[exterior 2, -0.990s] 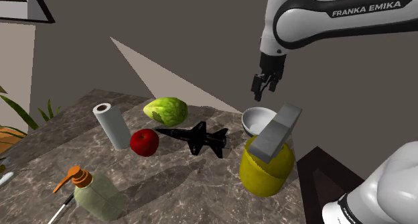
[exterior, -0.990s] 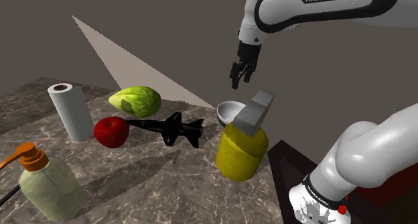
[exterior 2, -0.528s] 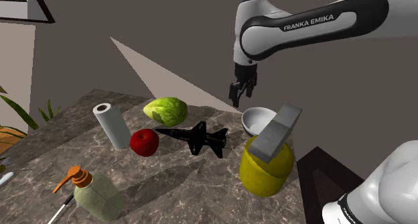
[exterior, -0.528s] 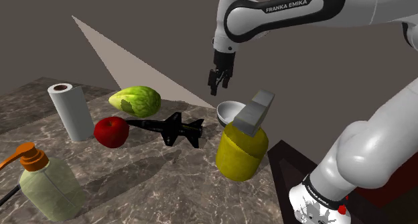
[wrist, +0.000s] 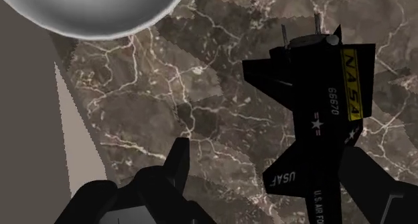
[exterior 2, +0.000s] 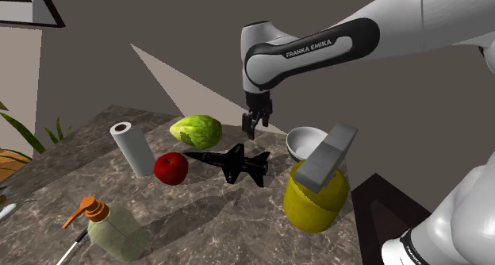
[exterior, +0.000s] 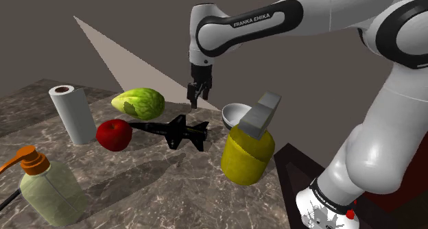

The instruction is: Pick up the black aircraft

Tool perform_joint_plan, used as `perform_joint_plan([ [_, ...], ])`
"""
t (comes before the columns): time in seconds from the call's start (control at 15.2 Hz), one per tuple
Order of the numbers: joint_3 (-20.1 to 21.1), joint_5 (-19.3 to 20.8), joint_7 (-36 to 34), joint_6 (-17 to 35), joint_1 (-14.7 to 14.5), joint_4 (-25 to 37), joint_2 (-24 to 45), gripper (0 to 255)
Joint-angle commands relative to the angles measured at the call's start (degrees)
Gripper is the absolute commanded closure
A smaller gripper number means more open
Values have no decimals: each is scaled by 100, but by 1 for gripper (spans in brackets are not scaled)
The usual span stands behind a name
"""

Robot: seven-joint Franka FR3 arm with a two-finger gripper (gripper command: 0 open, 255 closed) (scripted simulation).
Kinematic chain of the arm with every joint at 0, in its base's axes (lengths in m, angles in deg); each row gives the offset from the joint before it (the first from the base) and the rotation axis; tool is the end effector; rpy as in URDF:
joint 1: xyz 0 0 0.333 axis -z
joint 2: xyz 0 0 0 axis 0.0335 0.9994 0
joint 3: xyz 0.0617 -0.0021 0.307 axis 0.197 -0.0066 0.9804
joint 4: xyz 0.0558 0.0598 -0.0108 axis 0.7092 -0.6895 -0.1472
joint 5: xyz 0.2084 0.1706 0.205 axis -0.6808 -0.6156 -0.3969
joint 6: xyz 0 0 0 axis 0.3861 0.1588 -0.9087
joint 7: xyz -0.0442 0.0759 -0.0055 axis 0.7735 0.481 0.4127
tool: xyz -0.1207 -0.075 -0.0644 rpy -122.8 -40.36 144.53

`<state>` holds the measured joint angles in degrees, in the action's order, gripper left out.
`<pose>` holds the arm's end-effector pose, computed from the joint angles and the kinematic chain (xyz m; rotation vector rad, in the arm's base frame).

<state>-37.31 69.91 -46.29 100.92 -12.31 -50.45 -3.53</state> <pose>0.4864 0.1937 0.3928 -3.0216 -0.6213 0.1915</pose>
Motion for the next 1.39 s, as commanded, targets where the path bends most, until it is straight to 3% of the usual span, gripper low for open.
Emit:
perform_joint_plan([
  [0.0,75,52,10,-22,-97,429,455,0],
  [0.73,363,394,121,-403,-770,2812,2724,0],
  [1.32,330,434,140,48,-784,2585,2953,0],
])
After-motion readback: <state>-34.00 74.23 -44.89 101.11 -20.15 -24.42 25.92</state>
